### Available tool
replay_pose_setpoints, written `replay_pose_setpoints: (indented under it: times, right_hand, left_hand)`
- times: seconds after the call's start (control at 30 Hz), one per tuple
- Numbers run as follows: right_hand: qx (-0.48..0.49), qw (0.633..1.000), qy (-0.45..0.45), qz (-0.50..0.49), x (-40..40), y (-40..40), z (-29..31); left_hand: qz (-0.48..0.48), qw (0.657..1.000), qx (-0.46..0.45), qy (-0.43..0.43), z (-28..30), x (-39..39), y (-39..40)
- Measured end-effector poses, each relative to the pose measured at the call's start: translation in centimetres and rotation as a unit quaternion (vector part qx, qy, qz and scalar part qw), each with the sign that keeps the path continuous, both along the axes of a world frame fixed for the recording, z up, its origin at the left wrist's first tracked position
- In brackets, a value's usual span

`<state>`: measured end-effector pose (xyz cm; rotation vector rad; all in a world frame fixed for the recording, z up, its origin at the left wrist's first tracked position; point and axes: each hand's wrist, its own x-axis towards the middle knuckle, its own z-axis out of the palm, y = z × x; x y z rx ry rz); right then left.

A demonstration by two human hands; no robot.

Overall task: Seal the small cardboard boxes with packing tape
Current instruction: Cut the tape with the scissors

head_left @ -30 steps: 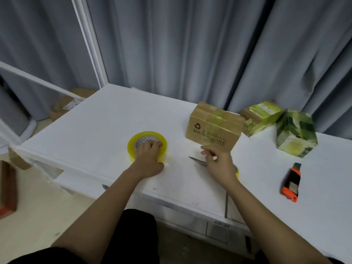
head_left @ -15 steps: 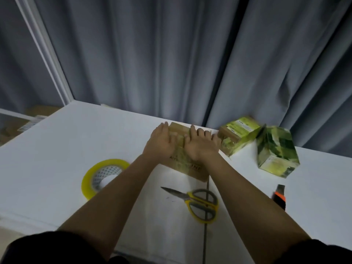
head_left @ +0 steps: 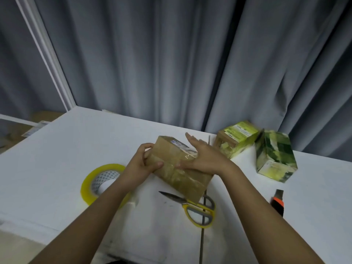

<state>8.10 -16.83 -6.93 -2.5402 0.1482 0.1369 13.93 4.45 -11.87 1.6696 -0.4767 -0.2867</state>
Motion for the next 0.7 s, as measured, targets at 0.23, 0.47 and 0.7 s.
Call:
replay_pose_setpoints:
  times: [0.23,0.47,0.7]
  right_hand:
    - [-0.150,0.988,0.004,0.032,-1.8,4.0,-0.4]
    - [0.041,0.997,-0.004,-0.061,-3.3,0.1,0.3]
    - [0.242,0.942,-0.127,-0.196,-1.5,0.4,-3.5]
  left_hand:
    - [0.006,0.999,-0.034,0.039,-1.5,-1.8,2.0]
    - [-0.005,0.999,-0.024,0.043,-1.1,-1.5,2.4]
    - [0.222,0.958,0.182,0.023,-0.3,0.7,-2.1]
